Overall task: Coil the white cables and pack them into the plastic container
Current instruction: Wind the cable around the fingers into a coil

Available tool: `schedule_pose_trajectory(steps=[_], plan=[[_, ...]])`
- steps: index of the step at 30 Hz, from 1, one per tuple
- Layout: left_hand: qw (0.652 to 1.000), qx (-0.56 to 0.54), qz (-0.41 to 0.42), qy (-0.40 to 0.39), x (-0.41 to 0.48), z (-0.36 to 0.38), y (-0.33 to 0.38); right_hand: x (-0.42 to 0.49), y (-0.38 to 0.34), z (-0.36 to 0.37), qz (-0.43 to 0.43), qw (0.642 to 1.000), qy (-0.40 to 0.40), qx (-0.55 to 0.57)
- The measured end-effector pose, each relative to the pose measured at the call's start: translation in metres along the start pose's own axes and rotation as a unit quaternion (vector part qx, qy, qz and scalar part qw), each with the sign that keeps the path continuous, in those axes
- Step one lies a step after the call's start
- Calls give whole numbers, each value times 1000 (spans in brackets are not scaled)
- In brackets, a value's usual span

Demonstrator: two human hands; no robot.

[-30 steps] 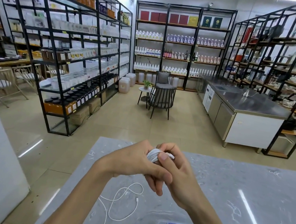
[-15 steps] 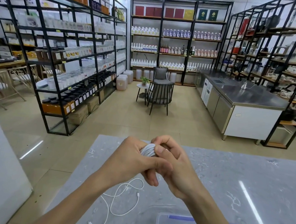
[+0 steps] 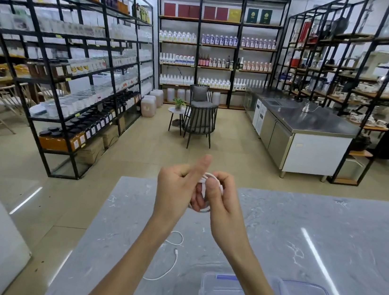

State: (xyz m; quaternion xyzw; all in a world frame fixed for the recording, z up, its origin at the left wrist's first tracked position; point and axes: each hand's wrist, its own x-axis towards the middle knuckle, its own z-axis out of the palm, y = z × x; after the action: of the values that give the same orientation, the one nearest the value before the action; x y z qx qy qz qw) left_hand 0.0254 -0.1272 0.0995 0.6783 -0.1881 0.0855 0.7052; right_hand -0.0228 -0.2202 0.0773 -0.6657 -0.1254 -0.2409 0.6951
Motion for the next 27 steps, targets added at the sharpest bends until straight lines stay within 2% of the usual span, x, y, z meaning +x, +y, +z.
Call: schedule_pose_trajectory(steps=[3,6,8,12,15,19,23,25,27], plan=[[999,-5,22,34,-7,17,-2,-4,10,1,-13,992,81,-91],[997,-71,-16,1,-19,38,-5,-1,16,-3,-34,962,153,-225],[995,-94,-34,-18,-22,45,-10,3,17,-10,-51,944,173,-277],[992,-68,-71,-74,-24,37,-16,10,16,-40,-37,959,125,-250],[980,-102,-114,-124,-28,32,-13,10,13,-57,-8,969,93,-231],[956,-175,-183,-148,-33,44,-4,13,11,-73,-2,965,127,-231],[931,-251,-224,-143,-35,58,3,17,8,-88,-51,944,148,-291],[940,-216,-232,-126,-35,66,8,22,7,-93,-78,936,139,-313],[961,-121,-221,-116,-33,74,9,26,9,-99,-92,937,131,-309]])
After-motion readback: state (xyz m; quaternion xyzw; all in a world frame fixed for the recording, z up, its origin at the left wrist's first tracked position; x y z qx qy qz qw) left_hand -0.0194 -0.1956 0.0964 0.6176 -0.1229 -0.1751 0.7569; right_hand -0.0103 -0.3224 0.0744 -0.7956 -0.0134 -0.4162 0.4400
